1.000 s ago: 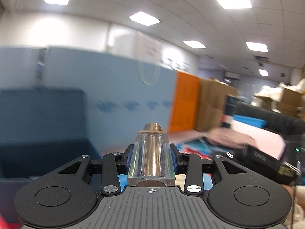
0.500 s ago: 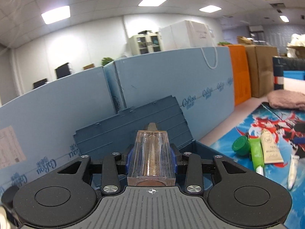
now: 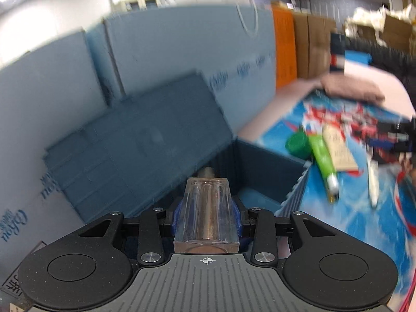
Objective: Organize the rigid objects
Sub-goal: 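Carry the held bottle into the blue crate with the left tool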
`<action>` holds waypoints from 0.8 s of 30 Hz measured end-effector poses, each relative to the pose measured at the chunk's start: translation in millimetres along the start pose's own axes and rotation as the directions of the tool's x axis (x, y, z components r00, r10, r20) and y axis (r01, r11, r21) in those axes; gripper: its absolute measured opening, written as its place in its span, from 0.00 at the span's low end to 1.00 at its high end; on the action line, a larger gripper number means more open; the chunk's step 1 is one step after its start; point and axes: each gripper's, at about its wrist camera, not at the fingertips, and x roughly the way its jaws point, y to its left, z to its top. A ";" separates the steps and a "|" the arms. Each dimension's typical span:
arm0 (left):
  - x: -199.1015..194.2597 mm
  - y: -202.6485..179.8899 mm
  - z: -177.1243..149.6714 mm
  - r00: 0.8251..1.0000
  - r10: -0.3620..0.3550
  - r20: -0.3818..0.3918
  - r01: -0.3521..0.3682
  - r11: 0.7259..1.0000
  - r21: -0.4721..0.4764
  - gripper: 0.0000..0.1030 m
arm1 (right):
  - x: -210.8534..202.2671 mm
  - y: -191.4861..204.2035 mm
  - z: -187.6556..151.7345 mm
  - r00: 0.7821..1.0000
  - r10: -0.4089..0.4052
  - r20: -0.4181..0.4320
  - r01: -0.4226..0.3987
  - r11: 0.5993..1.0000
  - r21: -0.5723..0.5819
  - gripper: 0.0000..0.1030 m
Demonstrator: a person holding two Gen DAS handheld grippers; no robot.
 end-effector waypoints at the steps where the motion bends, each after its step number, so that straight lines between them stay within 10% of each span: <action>1: 2.7 2.8 -1.0 1.000 -0.003 0.001 0.003 1.000 -0.008 0.34 | 0.0 0.1 0.1 1.000 -0.002 -0.001 0.002 1.000 0.000 1.00; 14: 42.0 35.9 0.3 0.979 -0.200 -0.023 0.190 0.957 -0.219 0.35 | -5.5 0.2 0.7 1.000 0.006 0.010 -0.006 1.000 0.000 1.00; 24: 34.1 36.5 -9.2 0.991 -0.129 -0.036 0.115 0.956 -0.269 0.43 | -6.4 -0.3 0.8 1.000 0.020 0.006 -0.020 1.000 0.012 1.00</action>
